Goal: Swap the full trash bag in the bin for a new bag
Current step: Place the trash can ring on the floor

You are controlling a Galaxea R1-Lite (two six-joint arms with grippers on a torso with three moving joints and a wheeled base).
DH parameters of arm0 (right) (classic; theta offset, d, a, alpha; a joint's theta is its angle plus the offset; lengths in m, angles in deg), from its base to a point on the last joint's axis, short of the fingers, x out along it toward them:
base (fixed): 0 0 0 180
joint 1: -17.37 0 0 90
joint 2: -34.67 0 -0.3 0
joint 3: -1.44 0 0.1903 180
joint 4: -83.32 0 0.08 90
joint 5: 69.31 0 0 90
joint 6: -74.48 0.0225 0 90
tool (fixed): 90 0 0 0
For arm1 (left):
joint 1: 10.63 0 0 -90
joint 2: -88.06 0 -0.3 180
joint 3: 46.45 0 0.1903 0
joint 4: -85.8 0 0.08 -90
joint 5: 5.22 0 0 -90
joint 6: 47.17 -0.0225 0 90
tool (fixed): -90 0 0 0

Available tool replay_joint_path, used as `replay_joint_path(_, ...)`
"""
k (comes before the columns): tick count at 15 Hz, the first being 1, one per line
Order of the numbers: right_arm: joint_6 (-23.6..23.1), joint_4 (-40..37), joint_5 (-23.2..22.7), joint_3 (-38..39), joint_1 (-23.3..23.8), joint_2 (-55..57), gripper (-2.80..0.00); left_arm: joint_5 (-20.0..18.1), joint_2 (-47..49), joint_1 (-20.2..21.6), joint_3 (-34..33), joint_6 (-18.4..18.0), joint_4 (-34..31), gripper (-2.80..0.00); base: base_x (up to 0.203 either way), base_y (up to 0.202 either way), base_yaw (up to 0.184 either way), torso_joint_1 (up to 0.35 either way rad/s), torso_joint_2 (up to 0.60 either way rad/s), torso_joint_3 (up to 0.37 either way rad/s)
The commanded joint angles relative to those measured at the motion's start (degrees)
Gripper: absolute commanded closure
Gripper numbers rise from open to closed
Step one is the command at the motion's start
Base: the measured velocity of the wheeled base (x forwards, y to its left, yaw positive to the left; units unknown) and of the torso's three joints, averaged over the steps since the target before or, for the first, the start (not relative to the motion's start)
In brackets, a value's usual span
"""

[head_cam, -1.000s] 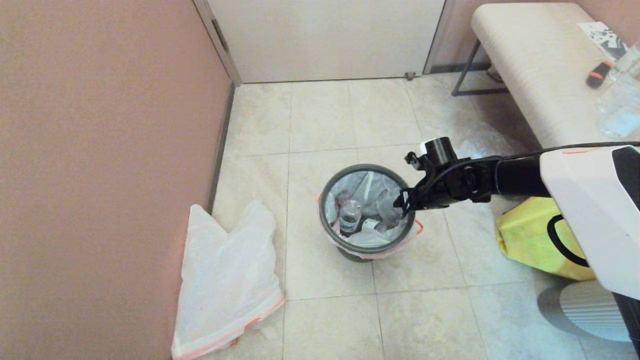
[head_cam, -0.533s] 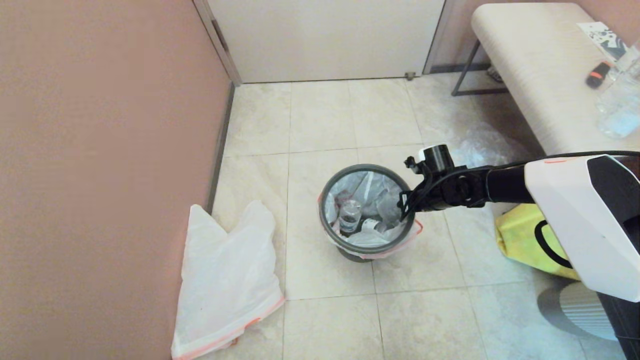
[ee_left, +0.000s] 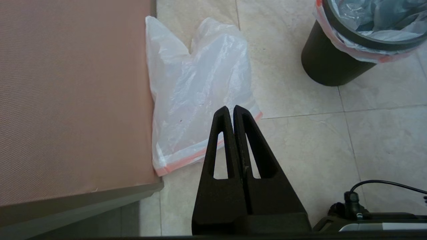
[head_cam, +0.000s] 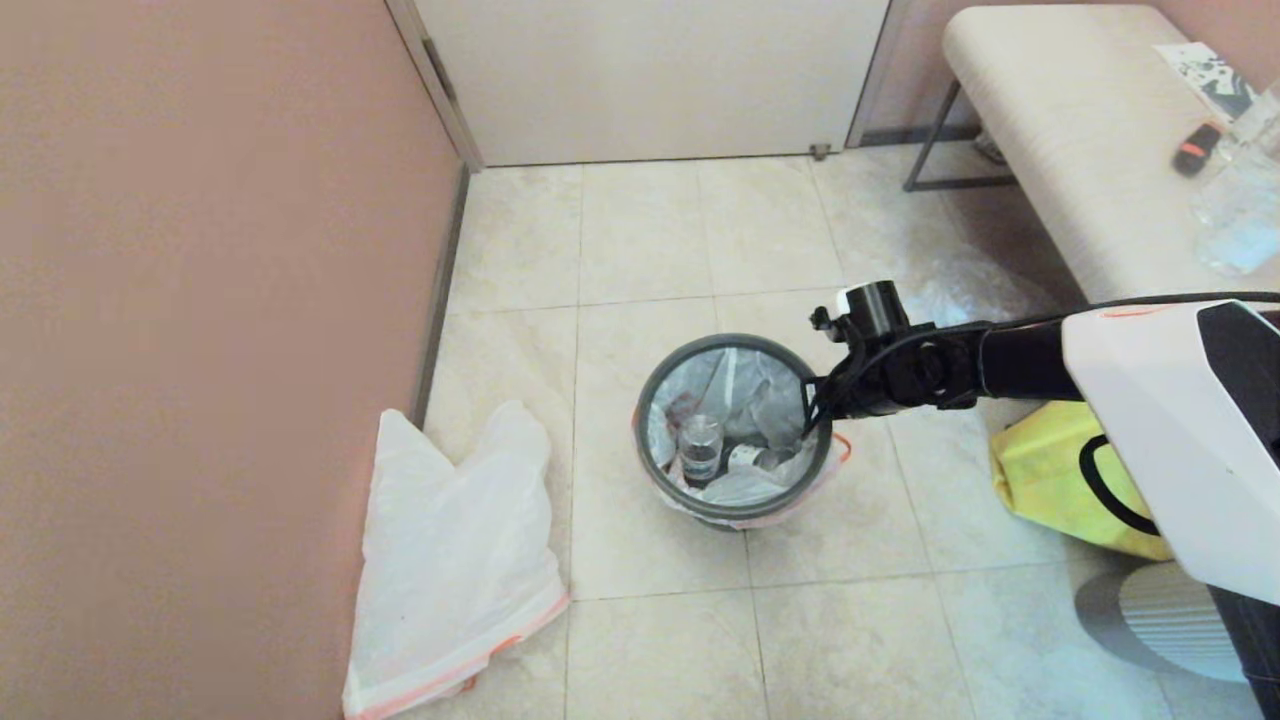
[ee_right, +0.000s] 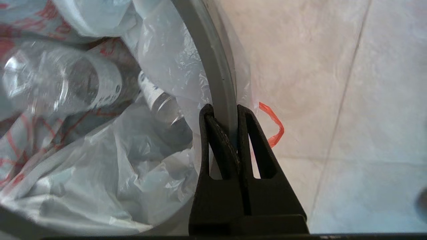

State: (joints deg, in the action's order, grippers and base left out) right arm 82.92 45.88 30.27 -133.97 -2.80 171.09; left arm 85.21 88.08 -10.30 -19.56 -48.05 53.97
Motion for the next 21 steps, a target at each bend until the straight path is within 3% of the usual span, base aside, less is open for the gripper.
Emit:
replay_joint_path(1,0.1,-1.2,0.7,0.1,-0.9,-2.7,0.0,0.0,0.0,0.0,0.0,0.0,-0.1,0.0,0.0,0.0,0.0,0.0,0.0,0.0)
replay_joint_path(7,0.7,-8.2,0.7,0.1,-1.6,-3.5,0.0,0.0,0.0,0.0,0.0,0.0,-0.1,0.0,0.0,0.0,0.0,0.0,0.0,0.0)
replay_joint_path(15,8.6,-17.1,0.0,1.7,-3.7,-13.0,0.0,0.0,0.0,0.0,0.0,0.0,-0.1,0.0,0.0,0.0,0.0,0.0,0.0,0.0)
replay_joint_path(17,10.2,-19.6,0.2,5.0,-4.2,-17.7,0.0,0.0,0.0,0.0,0.0,0.0,-0.1,0.0,0.0,0.0,0.0,0.0,0.0,0.0)
replay_joint_path(21,11.3,-20.8,2.4,21.2,-4.0,-31.1,0.0,0.0,0.0,0.0,0.0,0.0,-0.1,0.0,0.0,0.0,0.0,0.0,0.0,0.0)
